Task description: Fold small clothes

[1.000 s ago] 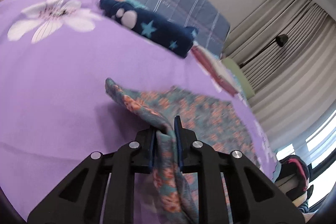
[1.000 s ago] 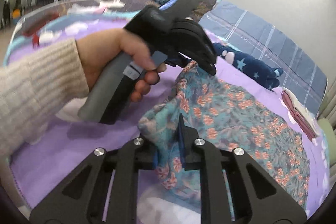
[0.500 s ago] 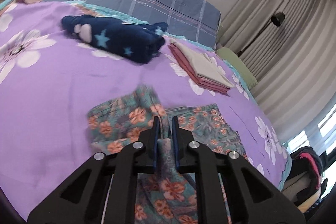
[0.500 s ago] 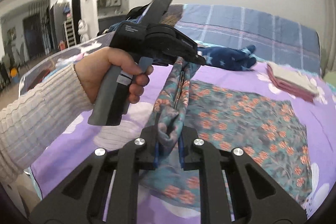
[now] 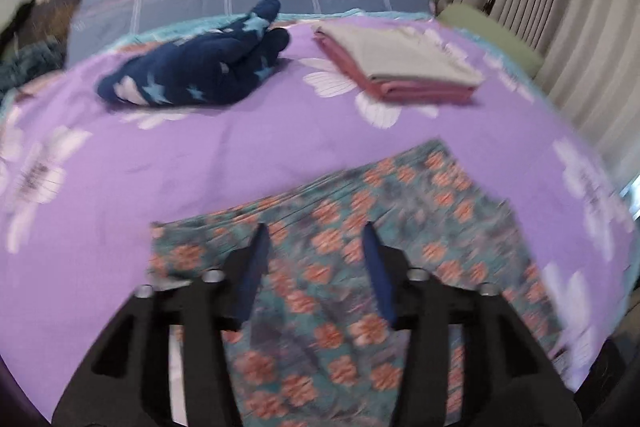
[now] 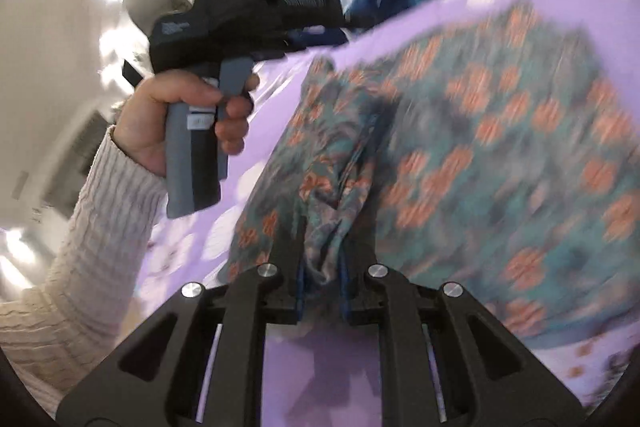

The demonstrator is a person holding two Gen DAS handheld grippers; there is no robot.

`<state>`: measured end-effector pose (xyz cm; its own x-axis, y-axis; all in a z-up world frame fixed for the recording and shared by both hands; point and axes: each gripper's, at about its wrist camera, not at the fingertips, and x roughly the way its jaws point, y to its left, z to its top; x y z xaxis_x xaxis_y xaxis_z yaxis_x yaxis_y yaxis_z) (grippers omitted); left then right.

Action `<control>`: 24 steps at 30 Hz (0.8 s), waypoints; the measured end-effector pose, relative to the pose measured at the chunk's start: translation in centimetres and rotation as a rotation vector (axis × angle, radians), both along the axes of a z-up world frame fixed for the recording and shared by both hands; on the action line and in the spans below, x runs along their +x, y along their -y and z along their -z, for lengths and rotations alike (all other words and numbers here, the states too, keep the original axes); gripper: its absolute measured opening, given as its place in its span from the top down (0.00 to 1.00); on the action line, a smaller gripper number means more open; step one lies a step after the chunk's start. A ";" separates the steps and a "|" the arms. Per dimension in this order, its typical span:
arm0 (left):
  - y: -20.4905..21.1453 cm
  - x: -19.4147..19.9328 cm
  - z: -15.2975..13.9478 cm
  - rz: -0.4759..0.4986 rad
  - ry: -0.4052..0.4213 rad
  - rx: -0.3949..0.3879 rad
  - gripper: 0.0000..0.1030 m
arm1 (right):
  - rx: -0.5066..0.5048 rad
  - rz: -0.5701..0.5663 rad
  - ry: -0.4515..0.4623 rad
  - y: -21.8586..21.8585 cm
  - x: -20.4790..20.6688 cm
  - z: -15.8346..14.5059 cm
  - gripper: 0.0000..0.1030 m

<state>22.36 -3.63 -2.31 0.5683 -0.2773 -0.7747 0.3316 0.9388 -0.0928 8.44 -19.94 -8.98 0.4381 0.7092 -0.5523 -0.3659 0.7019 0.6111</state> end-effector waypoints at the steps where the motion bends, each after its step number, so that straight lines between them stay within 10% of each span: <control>1: -0.4 -0.9 -0.1 -0.004 0.018 0.032 0.44 | 0.007 -0.011 -0.017 -0.2 0.1 0.6 0.88; 16: -0.9 -18.3 2.1 0.156 0.163 0.269 0.18 | 0.013 -0.010 -0.069 0.5 0.8 1.1 0.81; 24: -0.6 -20.7 3.2 0.197 0.158 0.184 0.18 | -0.092 0.049 -0.028 2.6 0.2 -1.1 0.61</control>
